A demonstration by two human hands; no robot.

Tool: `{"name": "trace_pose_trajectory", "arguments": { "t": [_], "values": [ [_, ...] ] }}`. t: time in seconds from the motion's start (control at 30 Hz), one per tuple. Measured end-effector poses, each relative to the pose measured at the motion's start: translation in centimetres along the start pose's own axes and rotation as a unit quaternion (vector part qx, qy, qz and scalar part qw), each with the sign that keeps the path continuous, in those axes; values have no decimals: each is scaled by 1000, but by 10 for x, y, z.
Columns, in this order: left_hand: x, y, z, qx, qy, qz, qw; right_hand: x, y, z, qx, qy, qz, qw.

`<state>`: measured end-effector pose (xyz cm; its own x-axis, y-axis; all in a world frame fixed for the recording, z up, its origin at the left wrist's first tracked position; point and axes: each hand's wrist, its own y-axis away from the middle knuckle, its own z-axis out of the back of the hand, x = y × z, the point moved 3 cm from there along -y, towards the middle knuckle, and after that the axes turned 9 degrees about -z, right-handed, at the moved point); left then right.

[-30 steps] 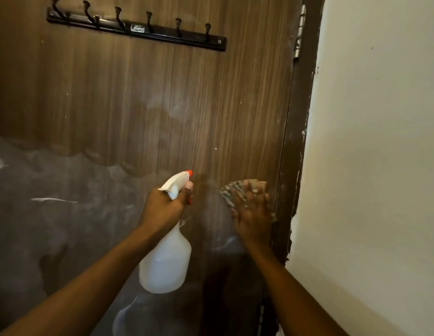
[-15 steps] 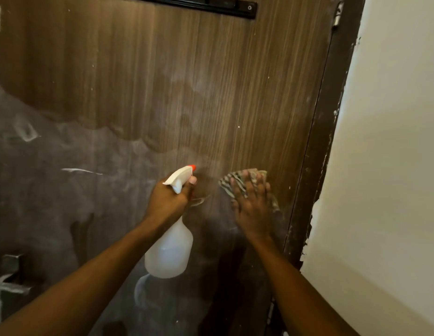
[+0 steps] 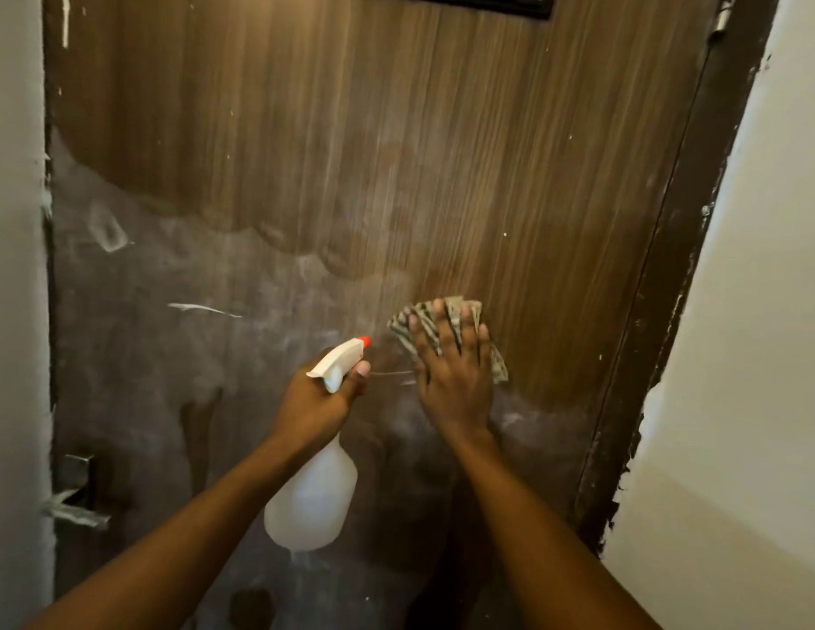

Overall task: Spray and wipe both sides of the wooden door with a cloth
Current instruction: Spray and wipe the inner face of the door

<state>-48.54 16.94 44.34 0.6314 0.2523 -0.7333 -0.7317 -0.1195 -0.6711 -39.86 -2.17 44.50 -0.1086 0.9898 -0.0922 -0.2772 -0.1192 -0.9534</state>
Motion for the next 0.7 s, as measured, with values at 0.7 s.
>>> {"name": "trace_pose_trajectory", "arguments": {
  "t": [0.7],
  "values": [
    [34,-32,117,-6,24,25,999,32,-3,-7,-19,4,-105,994]
  ]
}}
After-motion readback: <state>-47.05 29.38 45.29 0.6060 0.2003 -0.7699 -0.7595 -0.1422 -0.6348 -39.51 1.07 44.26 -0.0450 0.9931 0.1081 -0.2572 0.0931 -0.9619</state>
